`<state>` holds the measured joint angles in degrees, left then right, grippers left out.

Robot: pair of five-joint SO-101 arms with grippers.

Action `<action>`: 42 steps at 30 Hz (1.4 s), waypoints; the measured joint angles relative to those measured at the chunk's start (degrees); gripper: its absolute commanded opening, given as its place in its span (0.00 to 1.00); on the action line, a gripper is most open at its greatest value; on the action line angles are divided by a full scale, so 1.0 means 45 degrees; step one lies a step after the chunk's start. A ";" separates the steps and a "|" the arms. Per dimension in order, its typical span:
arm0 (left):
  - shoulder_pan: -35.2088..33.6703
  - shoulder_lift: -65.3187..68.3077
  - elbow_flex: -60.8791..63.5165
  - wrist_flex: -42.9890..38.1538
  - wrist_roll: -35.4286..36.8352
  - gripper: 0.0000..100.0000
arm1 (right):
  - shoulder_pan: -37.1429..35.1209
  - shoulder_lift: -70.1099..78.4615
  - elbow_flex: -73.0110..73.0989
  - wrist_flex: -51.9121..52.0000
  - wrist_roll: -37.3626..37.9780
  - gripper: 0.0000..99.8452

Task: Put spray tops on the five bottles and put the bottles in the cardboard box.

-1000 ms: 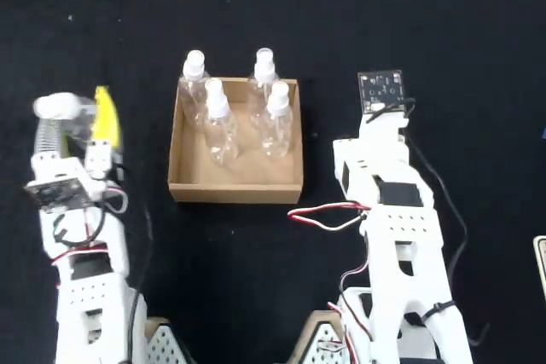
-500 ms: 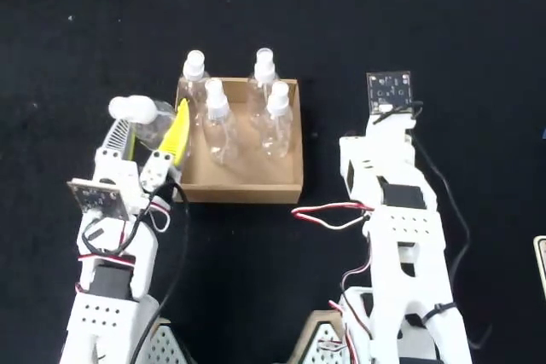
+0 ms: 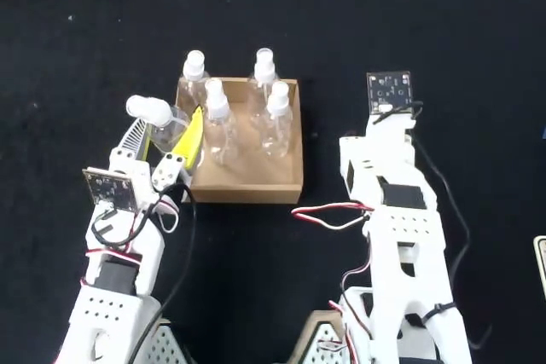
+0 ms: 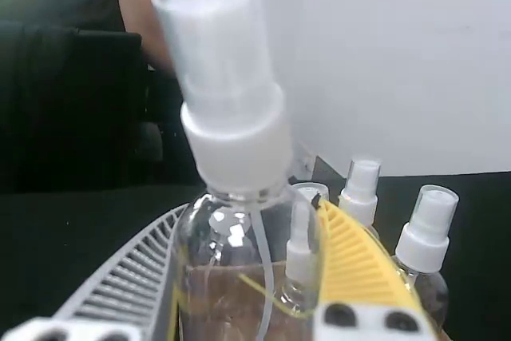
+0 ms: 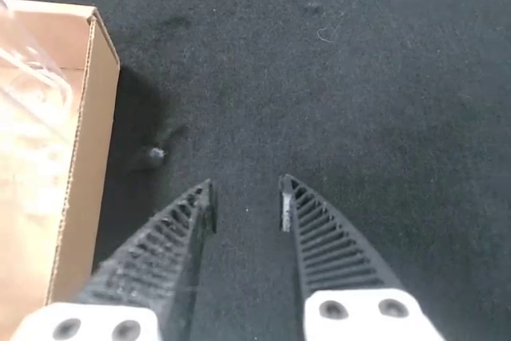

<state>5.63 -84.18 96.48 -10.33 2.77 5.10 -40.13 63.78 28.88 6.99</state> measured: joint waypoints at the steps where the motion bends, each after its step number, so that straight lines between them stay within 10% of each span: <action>1: 0.0000 0.0254 0.0000 -0.0274 0.0000 0.09 | 0.0000 0.0000 0.0000 0.0000 0.0000 0.11; 15: 0.0860 0.4220 -0.0078 -0.2422 0.0000 0.09 | 0.0000 0.0000 0.0000 0.0000 0.0000 0.11; 42: 0.0274 0.4669 -0.0078 -0.0899 0.0020 0.09 | 0.0000 0.0000 0.0000 0.0000 0.0000 0.11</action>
<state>6.86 -63.16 96.13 -14.37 2.86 5.10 -40.13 63.78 28.88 6.99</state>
